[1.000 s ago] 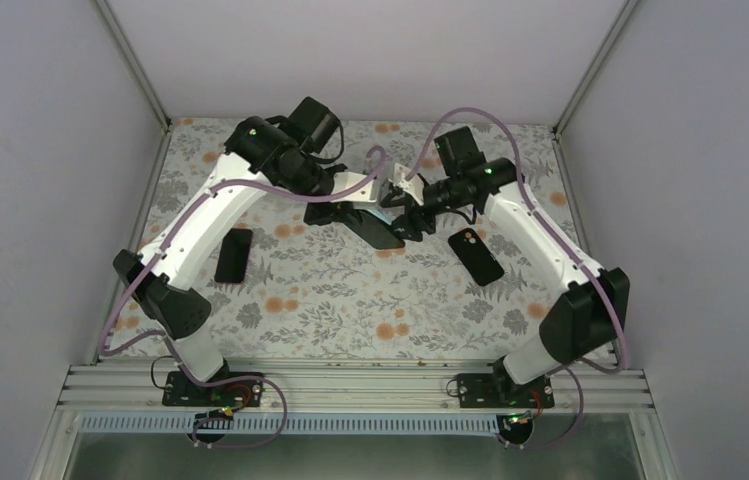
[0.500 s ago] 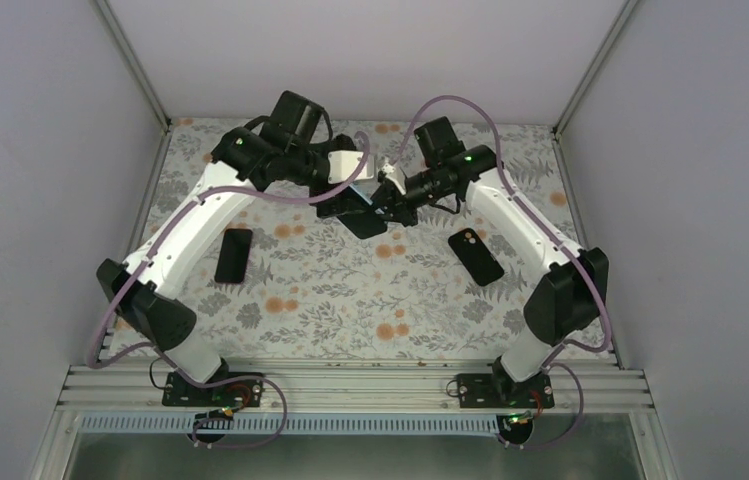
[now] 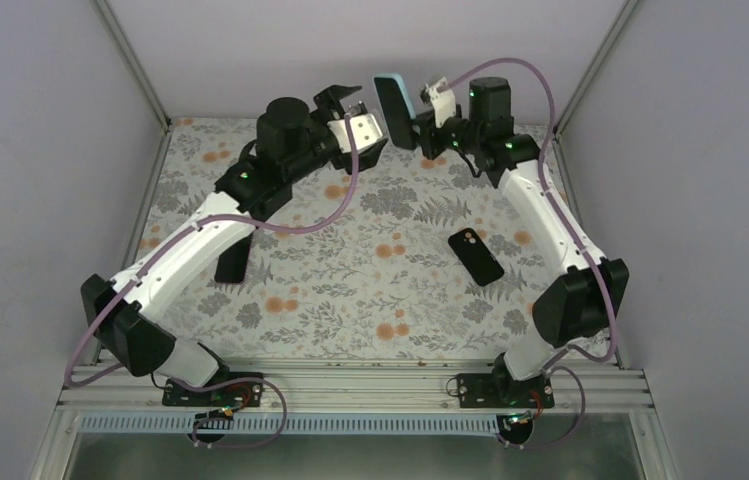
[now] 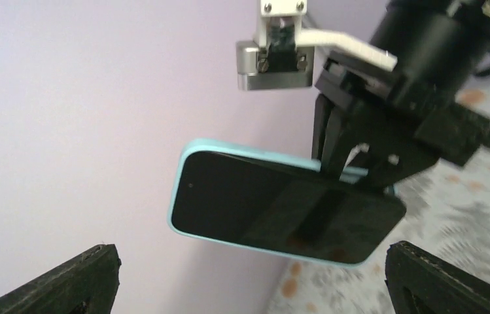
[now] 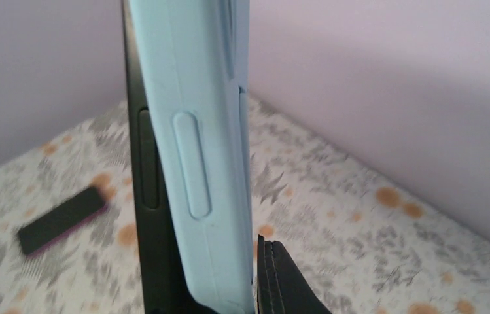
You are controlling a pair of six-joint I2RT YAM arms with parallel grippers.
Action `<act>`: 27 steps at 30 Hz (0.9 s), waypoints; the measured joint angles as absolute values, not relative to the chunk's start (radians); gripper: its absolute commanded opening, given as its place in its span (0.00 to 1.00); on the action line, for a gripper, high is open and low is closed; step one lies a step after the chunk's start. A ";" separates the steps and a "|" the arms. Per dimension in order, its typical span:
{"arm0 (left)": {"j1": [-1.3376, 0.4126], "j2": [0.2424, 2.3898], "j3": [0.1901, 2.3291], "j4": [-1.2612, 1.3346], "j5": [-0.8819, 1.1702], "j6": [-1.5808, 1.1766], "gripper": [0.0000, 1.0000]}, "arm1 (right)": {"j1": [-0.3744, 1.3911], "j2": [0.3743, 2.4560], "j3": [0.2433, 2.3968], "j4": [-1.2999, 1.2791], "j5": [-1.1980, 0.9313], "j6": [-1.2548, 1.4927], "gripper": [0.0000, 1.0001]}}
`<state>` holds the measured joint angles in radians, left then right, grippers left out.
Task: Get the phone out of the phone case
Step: Remove the phone case from the phone.
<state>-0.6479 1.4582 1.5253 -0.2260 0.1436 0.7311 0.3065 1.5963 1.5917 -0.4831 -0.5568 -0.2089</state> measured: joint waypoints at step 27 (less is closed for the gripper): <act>-0.669 1.764 1.625 0.180 -0.079 0.510 1.00 | 0.346 1.840 2.014 -0.404 -0.459 0.056 0.03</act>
